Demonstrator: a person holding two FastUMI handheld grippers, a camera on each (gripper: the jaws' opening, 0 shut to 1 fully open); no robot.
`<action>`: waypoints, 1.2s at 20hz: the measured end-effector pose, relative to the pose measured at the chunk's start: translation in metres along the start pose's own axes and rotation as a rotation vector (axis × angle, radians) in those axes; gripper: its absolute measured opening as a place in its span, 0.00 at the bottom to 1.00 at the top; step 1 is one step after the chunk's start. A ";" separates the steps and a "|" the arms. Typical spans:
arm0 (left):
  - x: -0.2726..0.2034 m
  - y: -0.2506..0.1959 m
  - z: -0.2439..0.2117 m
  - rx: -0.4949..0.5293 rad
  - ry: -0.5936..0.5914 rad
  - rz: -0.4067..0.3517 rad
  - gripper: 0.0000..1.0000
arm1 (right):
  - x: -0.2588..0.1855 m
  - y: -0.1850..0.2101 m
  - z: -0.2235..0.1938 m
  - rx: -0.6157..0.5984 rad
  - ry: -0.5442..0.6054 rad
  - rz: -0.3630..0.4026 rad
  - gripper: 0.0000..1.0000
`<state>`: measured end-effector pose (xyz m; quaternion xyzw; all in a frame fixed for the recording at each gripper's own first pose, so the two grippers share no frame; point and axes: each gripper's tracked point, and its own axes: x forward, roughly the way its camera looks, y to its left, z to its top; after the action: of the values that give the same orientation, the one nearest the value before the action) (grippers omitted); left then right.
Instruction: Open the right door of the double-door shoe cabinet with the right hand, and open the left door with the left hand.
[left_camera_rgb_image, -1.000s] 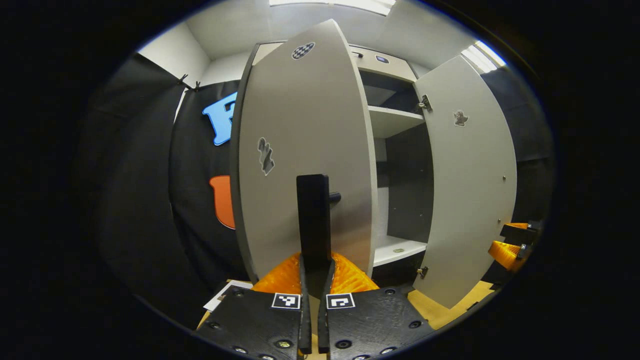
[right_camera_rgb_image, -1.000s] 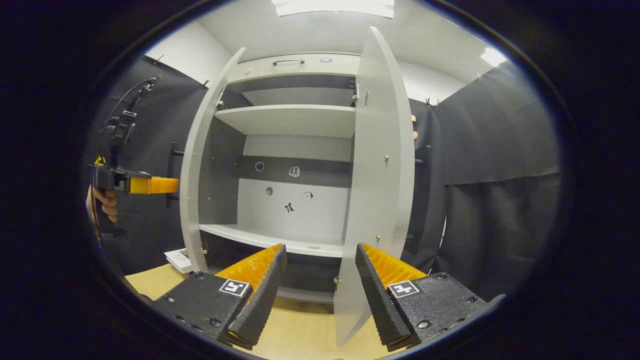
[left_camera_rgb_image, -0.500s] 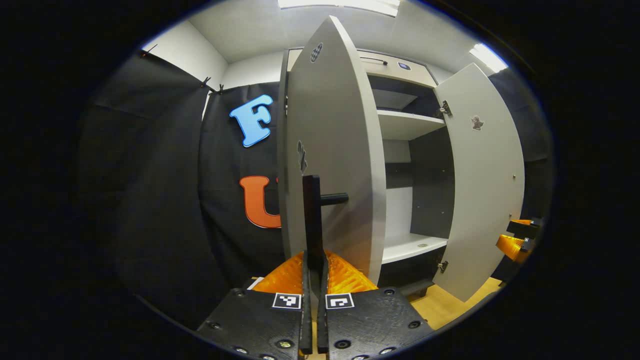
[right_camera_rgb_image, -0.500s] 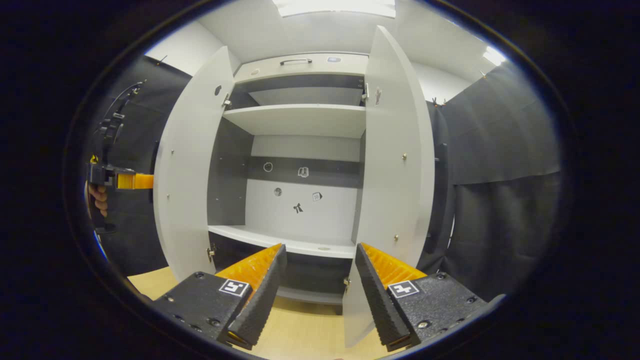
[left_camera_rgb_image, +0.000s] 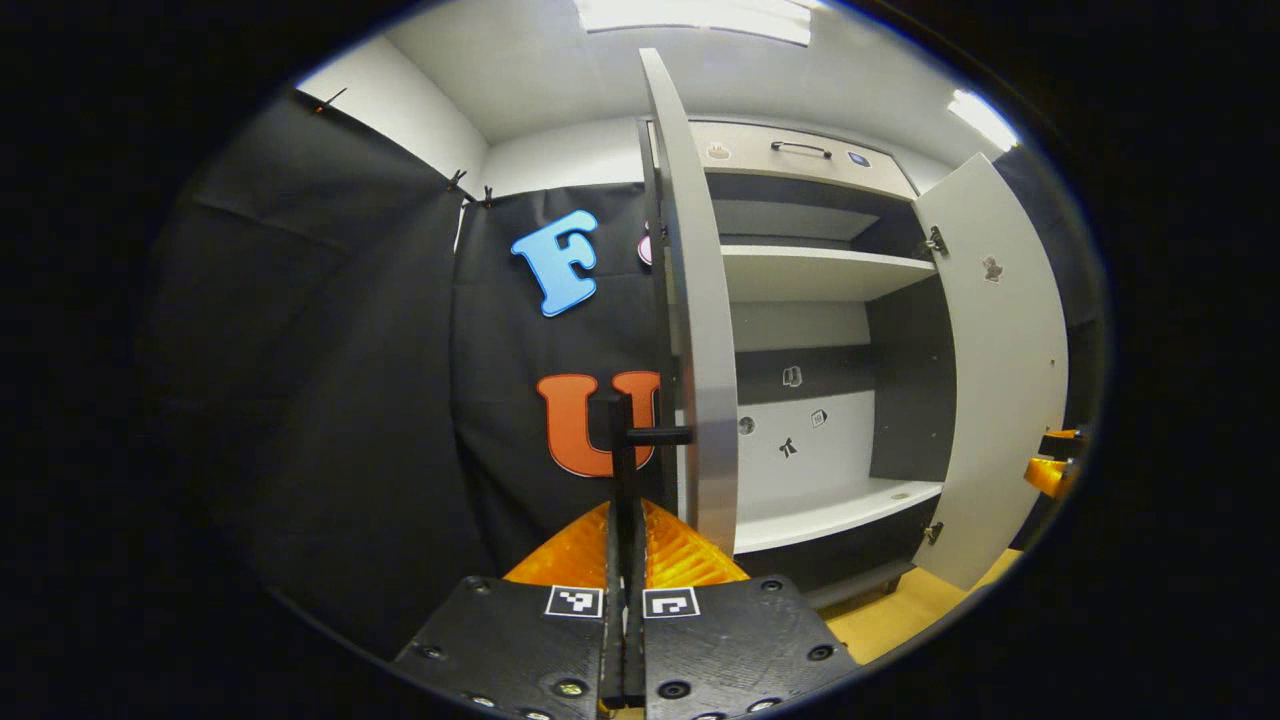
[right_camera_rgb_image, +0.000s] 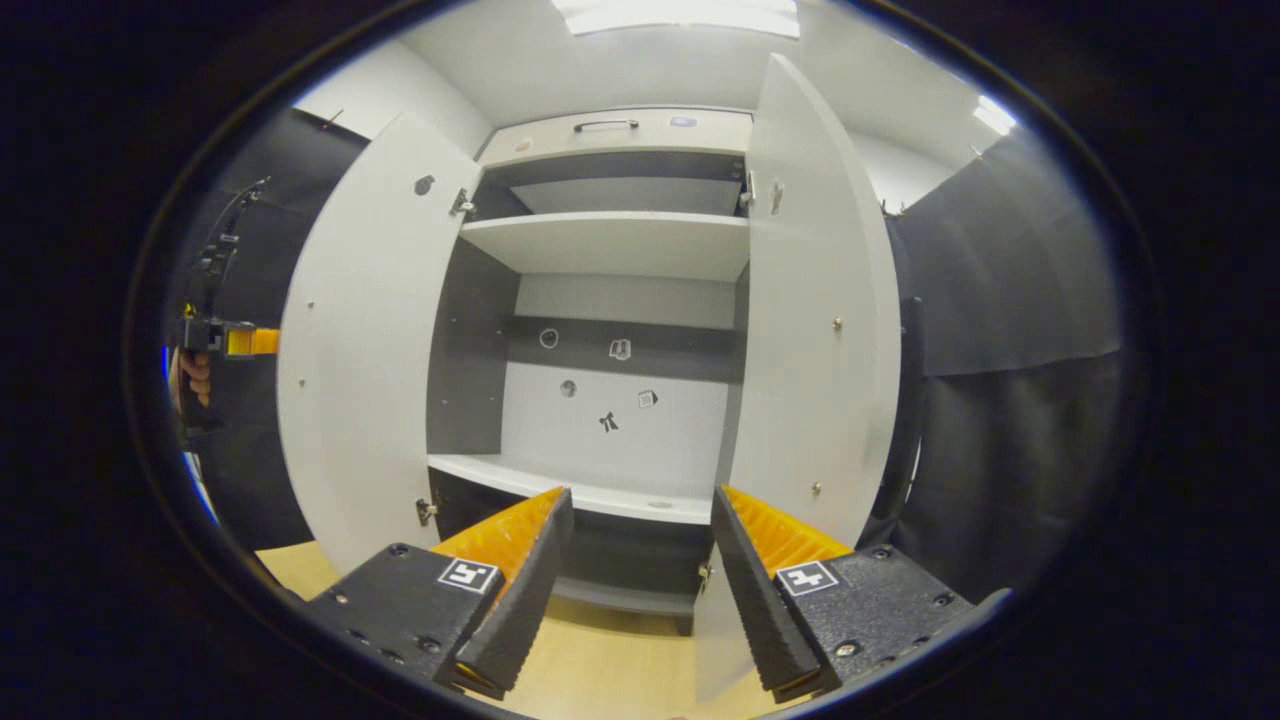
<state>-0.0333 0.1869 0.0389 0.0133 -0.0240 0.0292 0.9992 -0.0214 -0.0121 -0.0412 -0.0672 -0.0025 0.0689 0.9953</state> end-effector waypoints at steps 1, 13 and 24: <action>-0.002 -0.007 0.001 -0.012 0.000 -0.034 0.01 | -0.002 -0.002 -0.001 -0.002 0.002 -0.003 0.87; -0.060 -0.063 -0.003 -0.104 -0.047 -0.095 0.00 | 0.004 -0.007 -0.021 0.015 0.068 -0.035 0.86; 0.021 -0.170 -0.070 -0.117 0.084 -0.120 0.00 | -0.008 -0.008 -0.001 0.001 0.013 -0.040 0.87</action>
<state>0.0012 0.0201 -0.0344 -0.0449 0.0169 -0.0319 0.9983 -0.0285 -0.0211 -0.0411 -0.0673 0.0025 0.0487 0.9965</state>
